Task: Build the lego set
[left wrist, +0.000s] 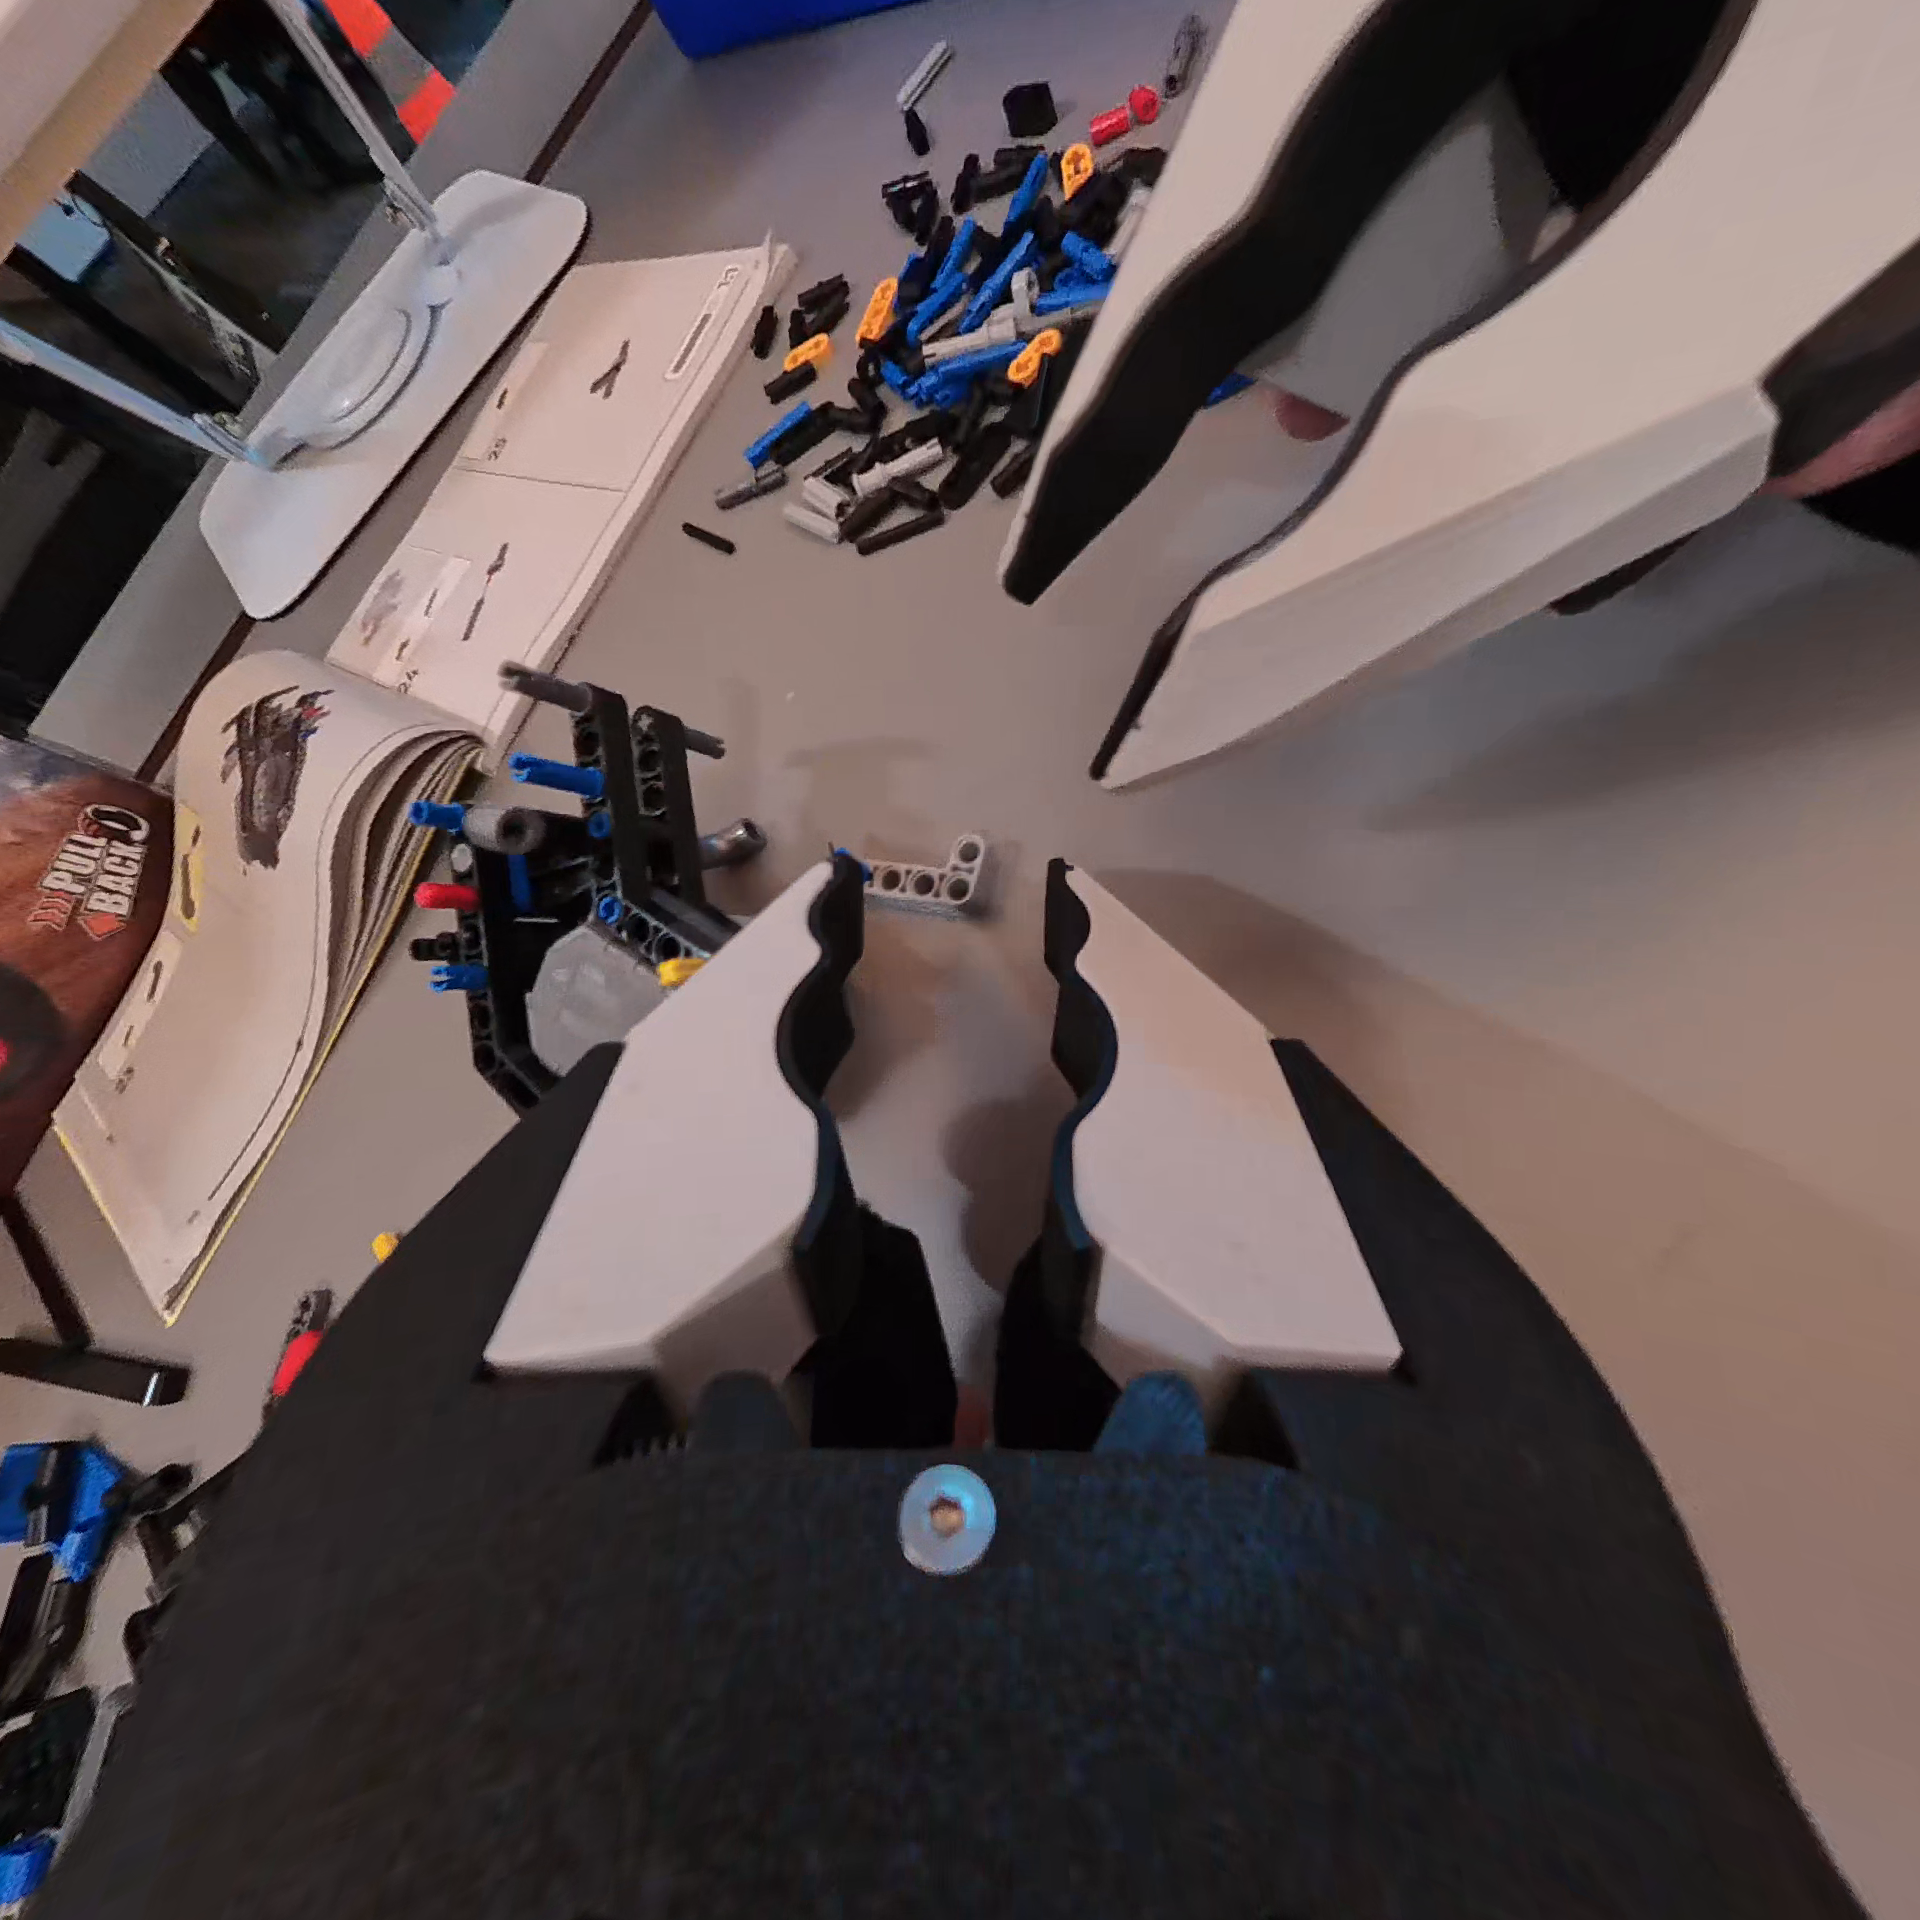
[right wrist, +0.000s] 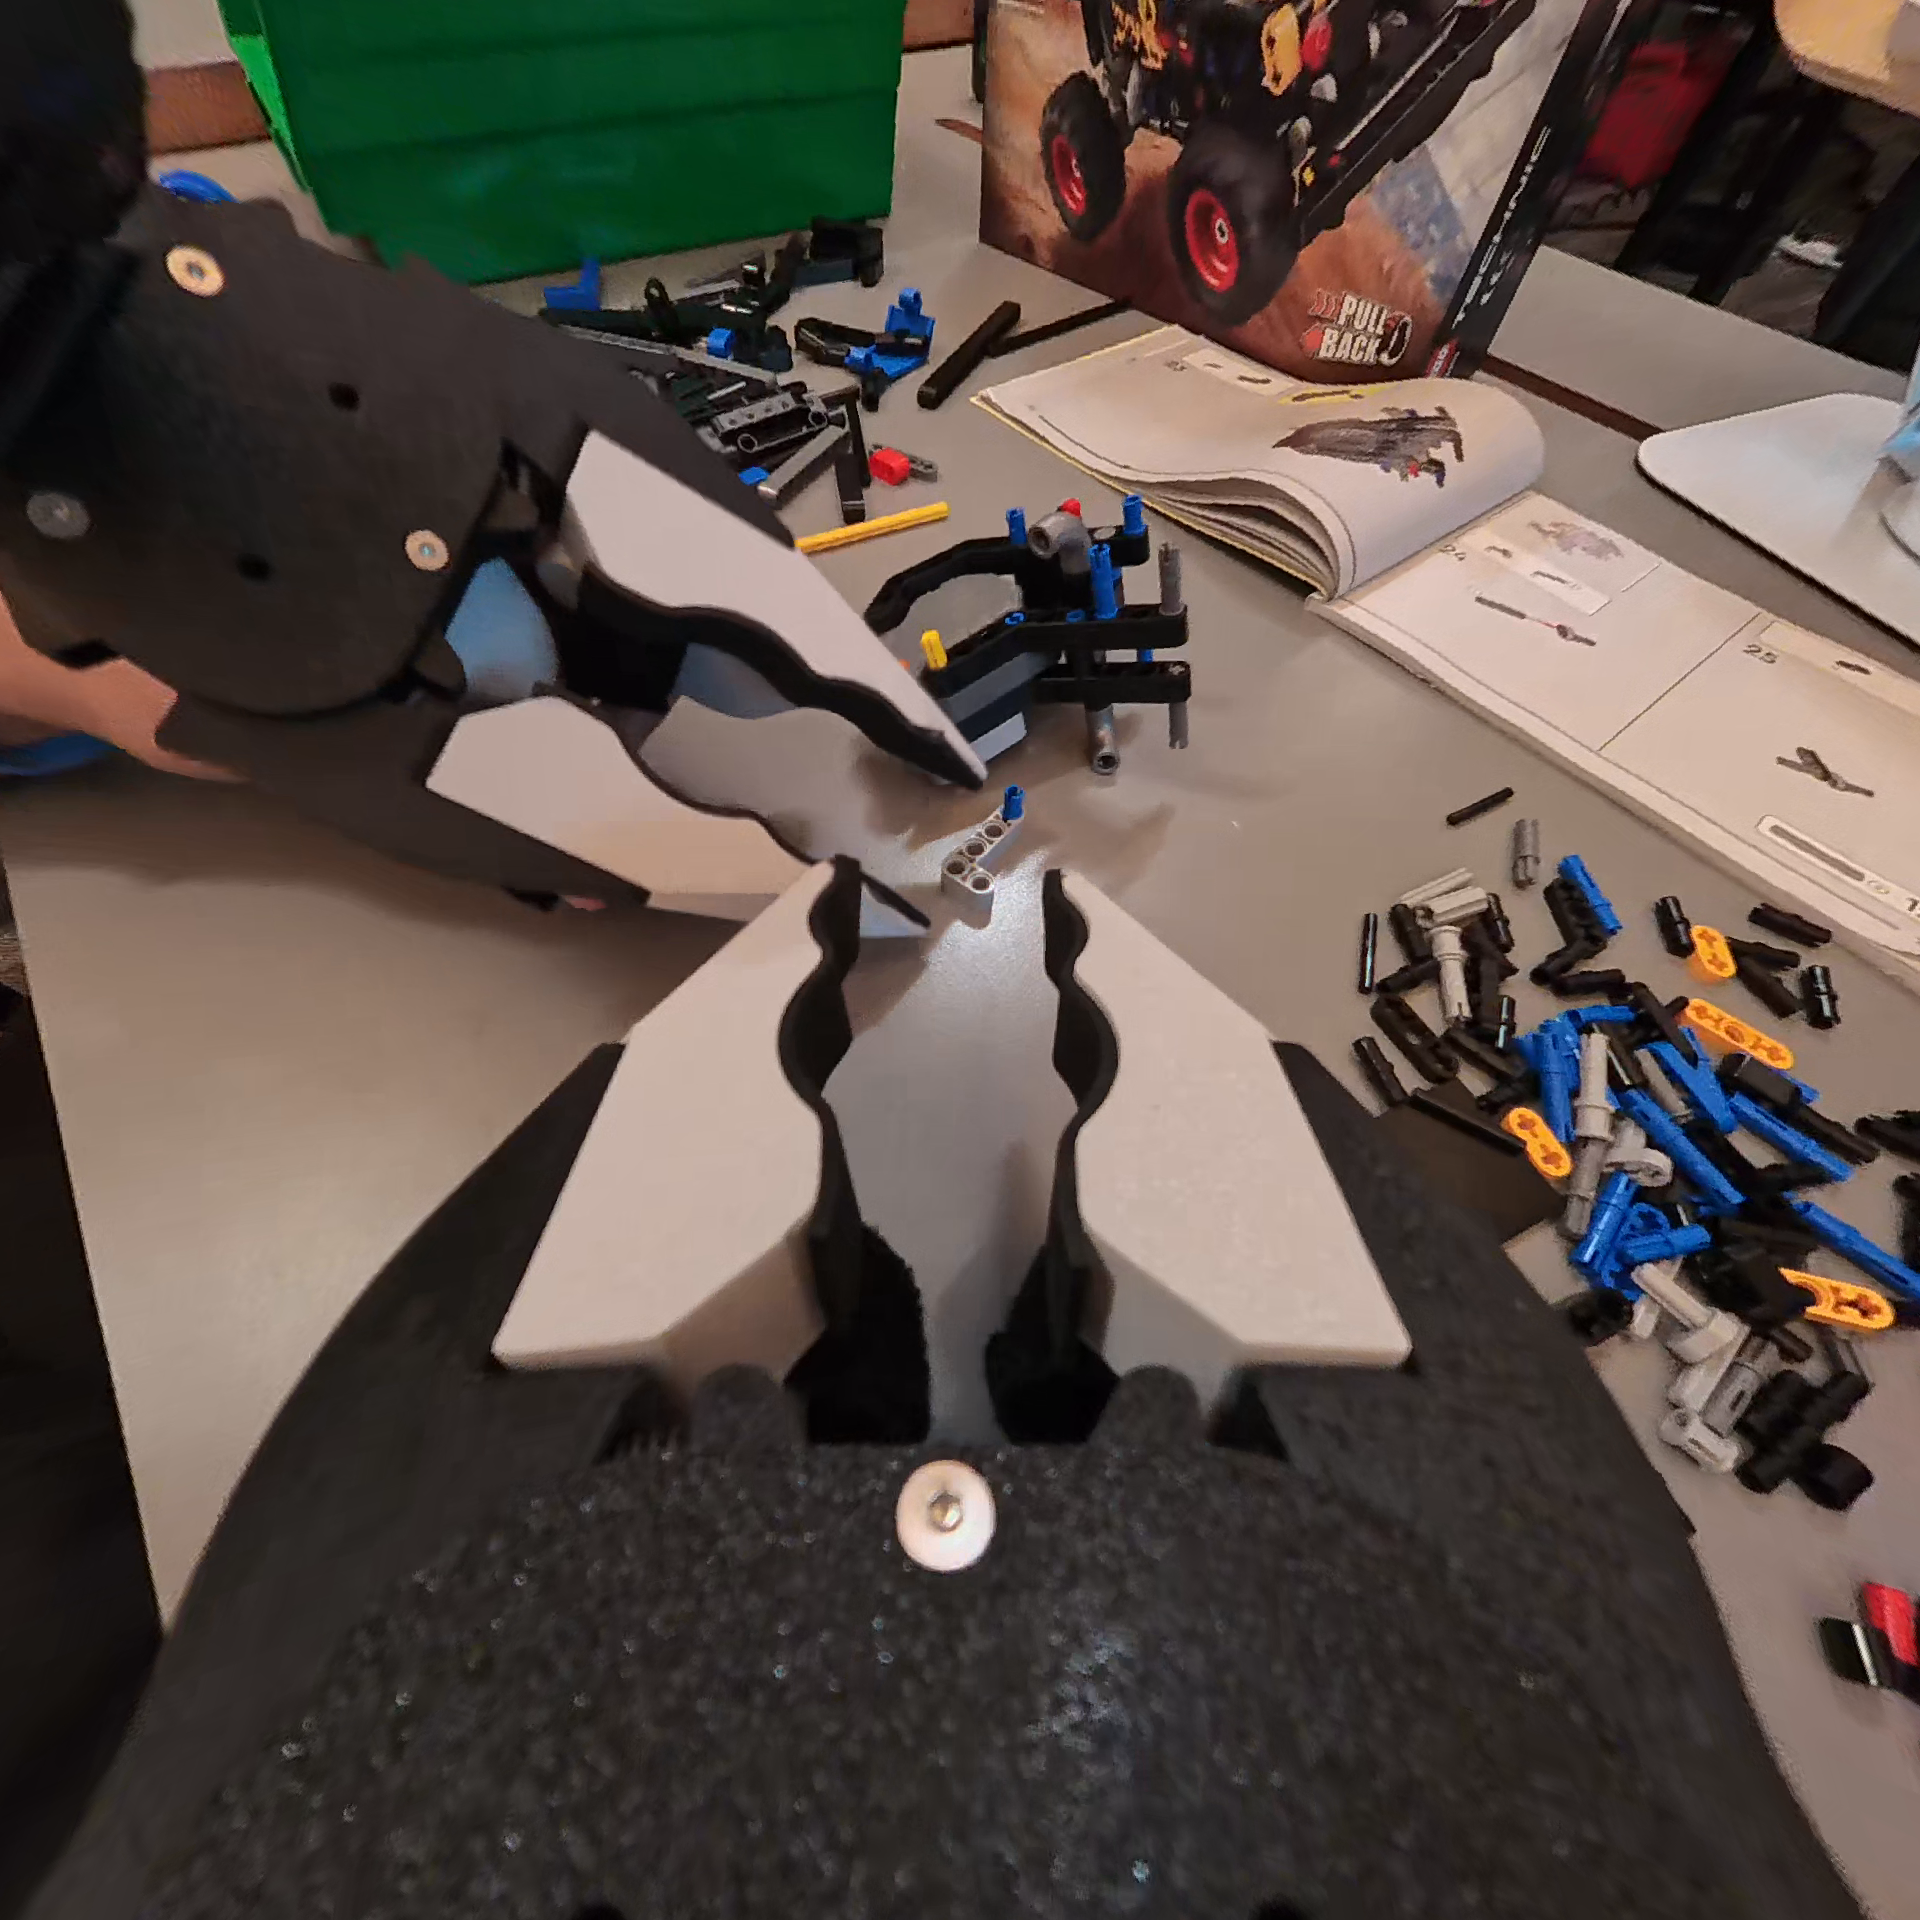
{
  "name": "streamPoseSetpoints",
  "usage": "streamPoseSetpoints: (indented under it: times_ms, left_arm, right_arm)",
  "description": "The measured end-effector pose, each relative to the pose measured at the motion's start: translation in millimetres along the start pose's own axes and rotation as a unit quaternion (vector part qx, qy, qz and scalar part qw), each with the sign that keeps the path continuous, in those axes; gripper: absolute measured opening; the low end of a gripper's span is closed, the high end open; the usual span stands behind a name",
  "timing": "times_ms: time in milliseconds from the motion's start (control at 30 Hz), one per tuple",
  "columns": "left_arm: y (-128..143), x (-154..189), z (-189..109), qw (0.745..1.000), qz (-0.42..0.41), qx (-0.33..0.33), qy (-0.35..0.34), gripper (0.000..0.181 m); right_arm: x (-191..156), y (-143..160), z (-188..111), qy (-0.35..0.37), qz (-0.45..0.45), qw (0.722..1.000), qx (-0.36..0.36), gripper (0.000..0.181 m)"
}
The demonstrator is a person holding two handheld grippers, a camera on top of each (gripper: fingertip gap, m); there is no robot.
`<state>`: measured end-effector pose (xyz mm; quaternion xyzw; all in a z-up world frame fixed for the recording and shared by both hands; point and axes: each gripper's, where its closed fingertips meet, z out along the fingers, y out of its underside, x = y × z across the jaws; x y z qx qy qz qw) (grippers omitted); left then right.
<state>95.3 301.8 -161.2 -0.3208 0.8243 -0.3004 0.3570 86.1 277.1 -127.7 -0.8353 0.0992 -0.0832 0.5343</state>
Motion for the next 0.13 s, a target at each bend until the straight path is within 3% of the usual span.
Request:
streamPoseSetpoints:
  times_ms: [33, 133]
  left_arm:
    - [-0.5, 2.0, 1.6, 1.0, 0.001, -0.004, -0.001, 0.033]
    - [-3.4, 6.7, 6.1, 1.0, 0.003, -0.01, 0.002, 0.031]
  right_arm:
    - [0.0, -0.4, -0.2, -0.003, 0.004, 1.0, 0.001, 0.034]
    - [1.6, -0.9, -0.9, -0.012, 0.021, 1.0, 0.004, 0.034]
